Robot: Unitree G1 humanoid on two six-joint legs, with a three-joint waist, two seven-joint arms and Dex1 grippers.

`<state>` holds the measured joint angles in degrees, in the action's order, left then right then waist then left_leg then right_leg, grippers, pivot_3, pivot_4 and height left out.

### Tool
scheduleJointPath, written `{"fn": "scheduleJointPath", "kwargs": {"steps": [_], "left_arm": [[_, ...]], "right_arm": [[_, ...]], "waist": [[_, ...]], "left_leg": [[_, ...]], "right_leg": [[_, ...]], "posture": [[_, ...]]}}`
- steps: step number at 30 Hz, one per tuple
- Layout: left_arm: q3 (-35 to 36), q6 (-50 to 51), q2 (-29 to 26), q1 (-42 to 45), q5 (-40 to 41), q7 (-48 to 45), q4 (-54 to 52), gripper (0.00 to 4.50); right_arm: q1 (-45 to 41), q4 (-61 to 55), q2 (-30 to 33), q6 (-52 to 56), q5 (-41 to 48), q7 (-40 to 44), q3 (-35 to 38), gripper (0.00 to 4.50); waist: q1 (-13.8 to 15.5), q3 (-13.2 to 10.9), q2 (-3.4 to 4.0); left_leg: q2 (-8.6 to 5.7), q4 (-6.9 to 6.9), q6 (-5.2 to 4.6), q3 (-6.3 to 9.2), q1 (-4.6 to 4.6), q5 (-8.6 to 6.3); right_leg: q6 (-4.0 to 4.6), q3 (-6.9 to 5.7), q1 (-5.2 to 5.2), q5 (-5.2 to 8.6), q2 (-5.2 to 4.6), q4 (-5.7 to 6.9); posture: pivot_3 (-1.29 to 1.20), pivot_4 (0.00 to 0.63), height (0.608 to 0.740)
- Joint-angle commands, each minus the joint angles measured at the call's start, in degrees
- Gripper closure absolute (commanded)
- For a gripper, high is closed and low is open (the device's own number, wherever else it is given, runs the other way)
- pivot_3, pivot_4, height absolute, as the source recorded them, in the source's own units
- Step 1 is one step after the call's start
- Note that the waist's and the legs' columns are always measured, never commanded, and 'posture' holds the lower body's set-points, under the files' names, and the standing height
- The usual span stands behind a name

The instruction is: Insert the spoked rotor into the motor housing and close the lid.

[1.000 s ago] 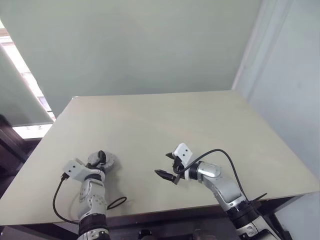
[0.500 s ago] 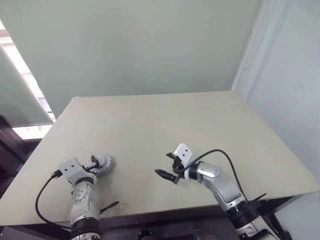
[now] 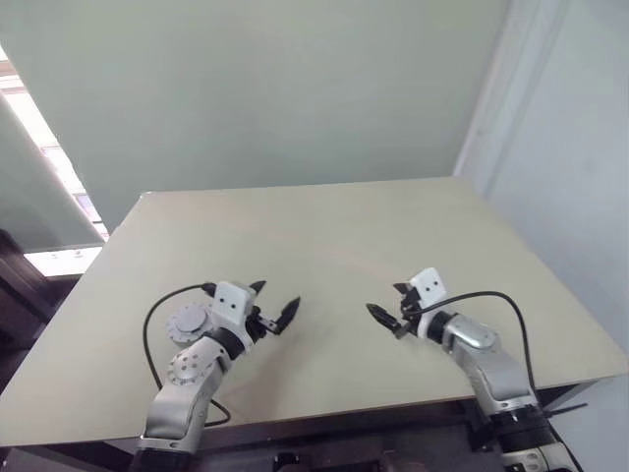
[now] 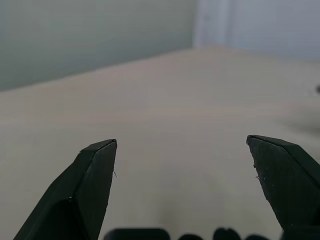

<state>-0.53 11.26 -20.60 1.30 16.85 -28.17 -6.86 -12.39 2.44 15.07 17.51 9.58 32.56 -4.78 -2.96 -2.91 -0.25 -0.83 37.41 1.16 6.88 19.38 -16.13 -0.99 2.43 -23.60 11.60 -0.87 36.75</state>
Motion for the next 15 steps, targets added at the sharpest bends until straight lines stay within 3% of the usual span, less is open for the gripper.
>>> {"fn": "scheduleJointPath", "kwargs": {"steps": [1,15], "left_arm": [[-0.4,0.8,-1.2,0.8,-0.6,-1.6,-1.5,0.04],[0.7,0.5,-1.6,1.1,-0.3,-4.2,0.4,0.04]], "right_arm": [[1.9,-5.3,1.2,-1.1,1.9,-0.1,2.8,0.0],[6.0,-8.7,2.5,-1.5,1.7,-1.2,4.4,0.0]], "waist": [[0.0,0.0,0.02],[0.1,0.0,0.07]], "left_leg": [[0.02,0.0,0.0,-0.01,0.0,0.0],[0.06,0.07,0.0,-0.06,0.0,0.0]], "right_leg": [[0.01,0.0,0.0,0.0,0.02,0.0],[0.05,0.0,0.02,0.04,0.03,-0.01]], "posture": [[0.0,0.0,0.74],[0.0,0.0,0.74]]}}
